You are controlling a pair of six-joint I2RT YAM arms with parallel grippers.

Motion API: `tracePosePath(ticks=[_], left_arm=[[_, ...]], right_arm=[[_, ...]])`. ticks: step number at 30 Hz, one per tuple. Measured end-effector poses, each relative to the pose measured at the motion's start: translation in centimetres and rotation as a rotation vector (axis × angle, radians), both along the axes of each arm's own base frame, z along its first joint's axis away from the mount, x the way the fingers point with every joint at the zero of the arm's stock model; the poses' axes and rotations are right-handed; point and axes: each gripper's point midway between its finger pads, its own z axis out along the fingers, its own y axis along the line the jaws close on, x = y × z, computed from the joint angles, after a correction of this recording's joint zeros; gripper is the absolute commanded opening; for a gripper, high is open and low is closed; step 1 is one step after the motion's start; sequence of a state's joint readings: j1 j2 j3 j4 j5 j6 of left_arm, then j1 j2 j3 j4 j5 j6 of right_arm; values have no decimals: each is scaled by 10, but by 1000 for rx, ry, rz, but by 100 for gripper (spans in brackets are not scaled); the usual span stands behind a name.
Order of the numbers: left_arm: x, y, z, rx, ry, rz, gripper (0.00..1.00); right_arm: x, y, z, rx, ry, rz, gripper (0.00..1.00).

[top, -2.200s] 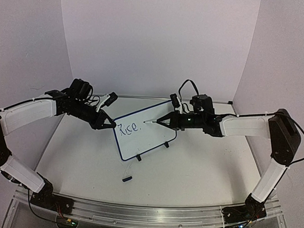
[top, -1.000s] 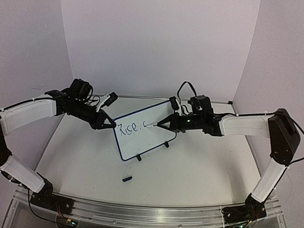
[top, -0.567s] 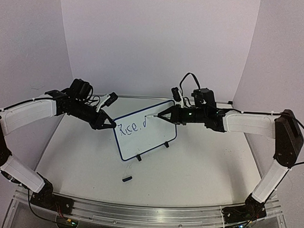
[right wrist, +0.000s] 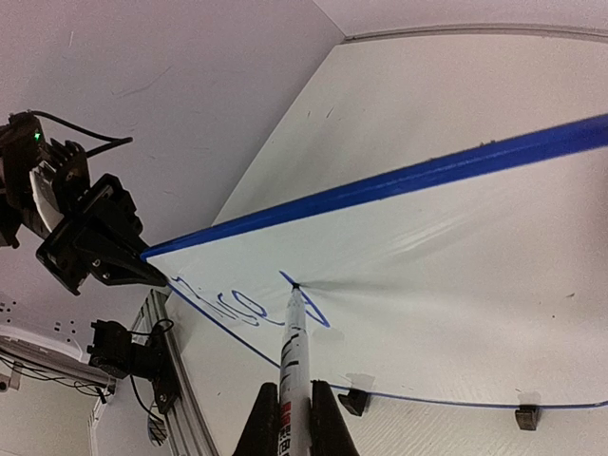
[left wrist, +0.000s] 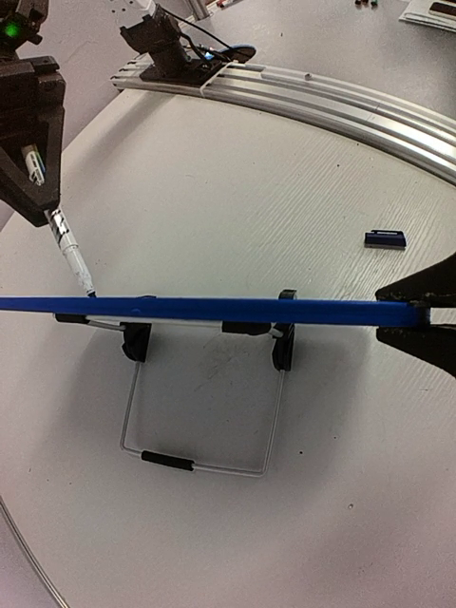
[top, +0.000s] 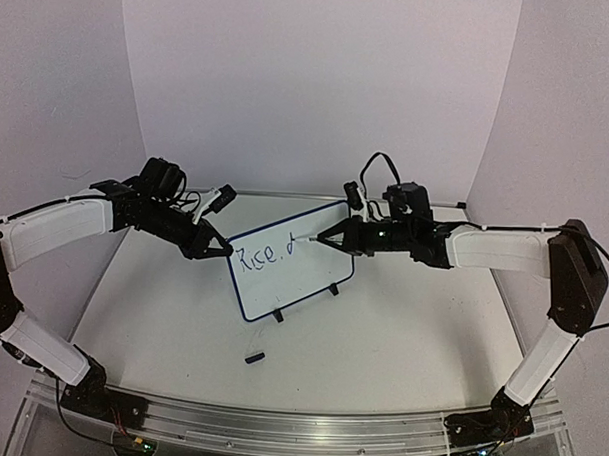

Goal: Write a sentence on the whiteboard
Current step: Write with the whiteboard marker on the whiteboard.

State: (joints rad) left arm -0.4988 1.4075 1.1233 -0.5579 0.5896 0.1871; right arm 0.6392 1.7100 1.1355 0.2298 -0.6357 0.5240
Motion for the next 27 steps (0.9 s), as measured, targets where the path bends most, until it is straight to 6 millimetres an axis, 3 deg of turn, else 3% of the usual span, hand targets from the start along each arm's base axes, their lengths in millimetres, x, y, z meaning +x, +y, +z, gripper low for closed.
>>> tracePosePath(ticks=[5, 27], left_arm=[[0, 0, 0, 0, 0, 0, 0], [0, 0, 0, 0, 0, 0, 0]], right_arm=[[-2, -2, -11, -14, 20, -1, 0], [-3, -4, -25, -35, 45, -10, 0]])
